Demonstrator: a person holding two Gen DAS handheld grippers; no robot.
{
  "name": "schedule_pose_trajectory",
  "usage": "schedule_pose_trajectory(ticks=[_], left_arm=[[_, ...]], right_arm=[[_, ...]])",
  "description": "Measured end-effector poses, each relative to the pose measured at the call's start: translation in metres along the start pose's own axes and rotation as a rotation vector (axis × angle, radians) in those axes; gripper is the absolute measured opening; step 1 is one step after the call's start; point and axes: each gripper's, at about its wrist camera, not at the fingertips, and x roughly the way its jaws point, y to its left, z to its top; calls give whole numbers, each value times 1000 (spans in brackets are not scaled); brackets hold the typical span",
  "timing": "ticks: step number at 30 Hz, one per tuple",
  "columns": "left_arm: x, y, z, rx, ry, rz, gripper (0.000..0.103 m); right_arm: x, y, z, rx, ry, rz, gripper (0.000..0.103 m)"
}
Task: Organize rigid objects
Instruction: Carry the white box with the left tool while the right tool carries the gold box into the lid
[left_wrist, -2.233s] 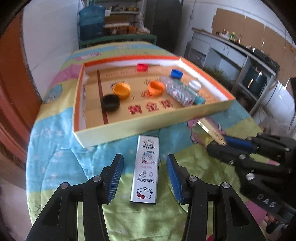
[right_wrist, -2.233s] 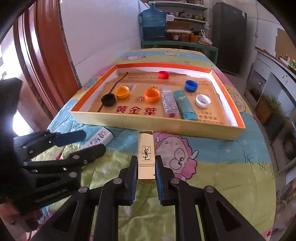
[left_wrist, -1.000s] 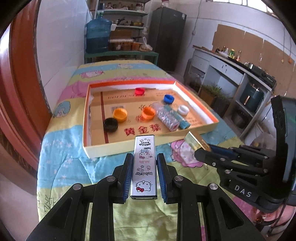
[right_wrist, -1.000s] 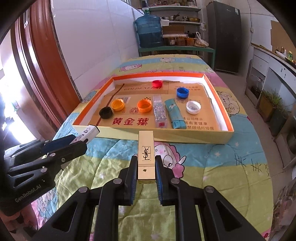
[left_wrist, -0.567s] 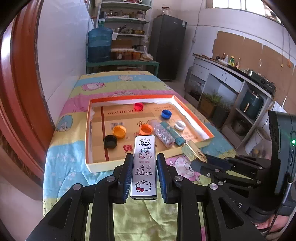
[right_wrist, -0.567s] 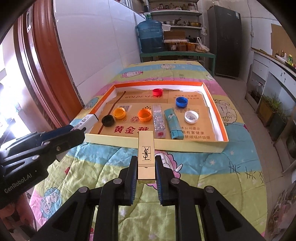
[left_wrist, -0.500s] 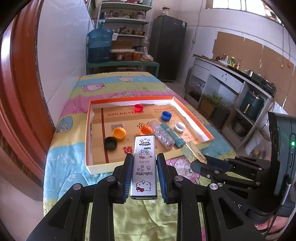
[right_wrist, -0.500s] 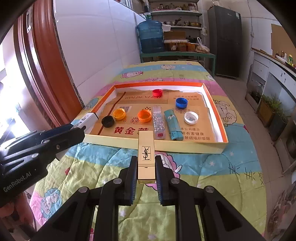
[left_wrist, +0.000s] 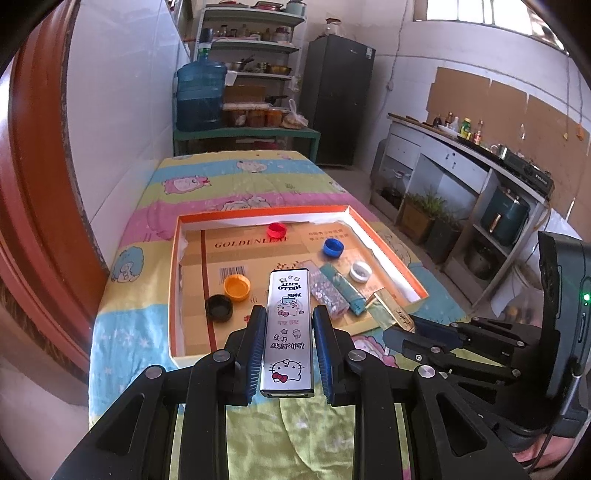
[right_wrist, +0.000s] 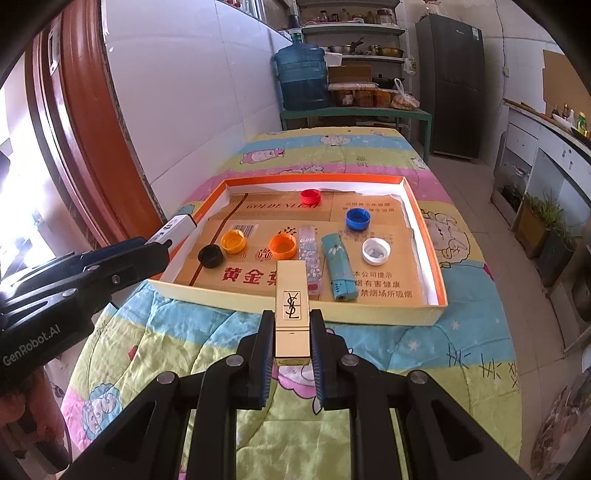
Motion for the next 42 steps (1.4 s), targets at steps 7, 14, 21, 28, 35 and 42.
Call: schedule_pose_trajectory(ticks=[7, 14, 21, 28, 35, 42], left_arm=[[12, 6, 12, -13, 1, 0, 26], [24, 15, 29, -19, -6, 6, 26], [42, 26, 49, -15, -1, 34, 26], [66, 38, 65, -34, 22, 44, 26], [86, 47, 74, -49, 37, 56, 26], [101, 60, 77, -73, 54, 72, 26]], right_arm=[[6, -7, 15, 5, -7, -1, 18], [15, -10, 36, -16, -22, -6, 18], [29, -13, 64, -50, -29, 5, 18], [46, -19, 82, -64, -18, 17, 18], [63, -24, 90, -62, 1, 37, 18], [82, -23, 97, -73, 22, 57, 18]])
